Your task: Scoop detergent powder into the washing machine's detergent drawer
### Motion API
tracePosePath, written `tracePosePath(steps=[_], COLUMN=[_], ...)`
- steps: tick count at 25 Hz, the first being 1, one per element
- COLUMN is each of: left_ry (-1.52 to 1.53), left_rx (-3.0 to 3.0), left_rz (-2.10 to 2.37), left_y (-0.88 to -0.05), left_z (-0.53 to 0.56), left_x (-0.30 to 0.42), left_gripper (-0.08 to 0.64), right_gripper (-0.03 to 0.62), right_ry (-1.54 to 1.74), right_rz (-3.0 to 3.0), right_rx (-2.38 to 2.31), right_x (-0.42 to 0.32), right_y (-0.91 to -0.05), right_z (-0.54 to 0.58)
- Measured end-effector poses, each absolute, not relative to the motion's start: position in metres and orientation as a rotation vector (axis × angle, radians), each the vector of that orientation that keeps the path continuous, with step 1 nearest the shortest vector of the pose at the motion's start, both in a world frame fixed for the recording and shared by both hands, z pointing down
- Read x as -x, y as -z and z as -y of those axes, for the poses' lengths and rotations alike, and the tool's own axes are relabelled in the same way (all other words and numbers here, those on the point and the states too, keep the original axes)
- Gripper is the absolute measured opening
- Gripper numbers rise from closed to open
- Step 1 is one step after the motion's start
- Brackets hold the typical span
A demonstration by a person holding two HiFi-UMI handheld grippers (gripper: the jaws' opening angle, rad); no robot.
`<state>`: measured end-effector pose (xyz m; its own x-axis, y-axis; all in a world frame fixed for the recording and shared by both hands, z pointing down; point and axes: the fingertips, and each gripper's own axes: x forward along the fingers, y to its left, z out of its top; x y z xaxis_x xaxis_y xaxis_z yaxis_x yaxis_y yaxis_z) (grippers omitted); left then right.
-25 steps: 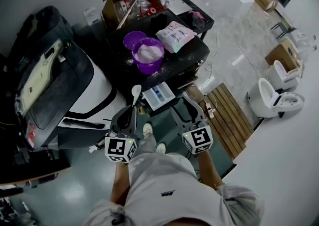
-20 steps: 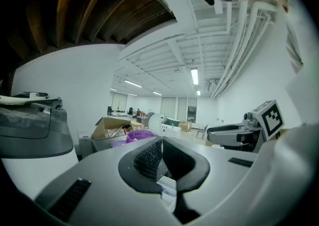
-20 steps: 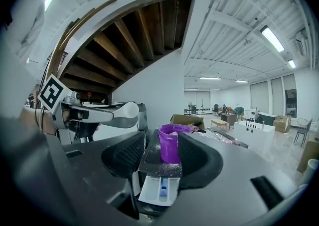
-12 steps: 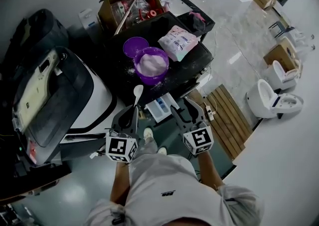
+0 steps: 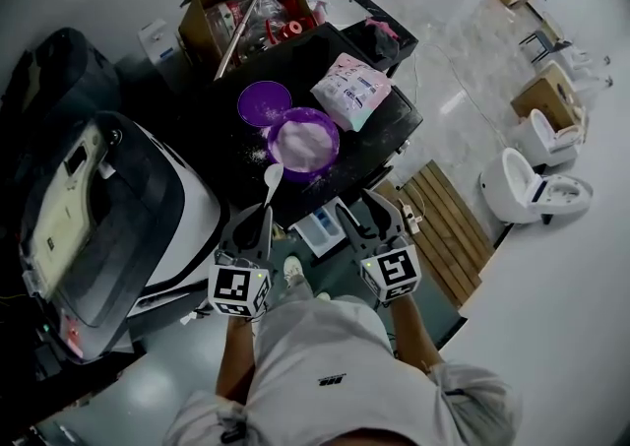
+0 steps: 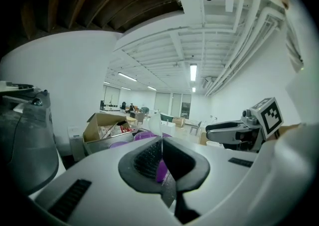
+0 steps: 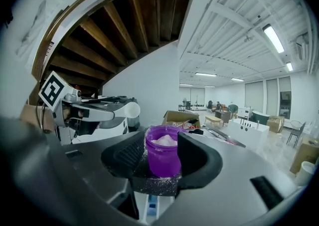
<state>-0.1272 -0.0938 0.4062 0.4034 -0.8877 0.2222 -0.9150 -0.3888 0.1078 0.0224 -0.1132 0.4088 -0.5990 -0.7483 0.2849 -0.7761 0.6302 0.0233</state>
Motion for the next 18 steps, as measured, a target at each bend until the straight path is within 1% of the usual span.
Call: tracePosePath(steps=[8, 18], left_ry=[-0.249, -0.341], left_rx=[-2.45, -2.414], left_rz=[1.5, 1.441], left_y=[-0.416, -0.427], left_z=[0.128, 0.158], left_x=[0.135, 0.127], left_gripper=[0.017, 0.017], right_gripper=[0.195, 0.195], right_ry=[-0.152, -0.201], right_rz=[2.531, 2.511], right_rx=[-1.294, -1.295], right_x=[-0.015, -0.02], right_y=[-0.411, -0.42], right_z=[0.137, 0.165])
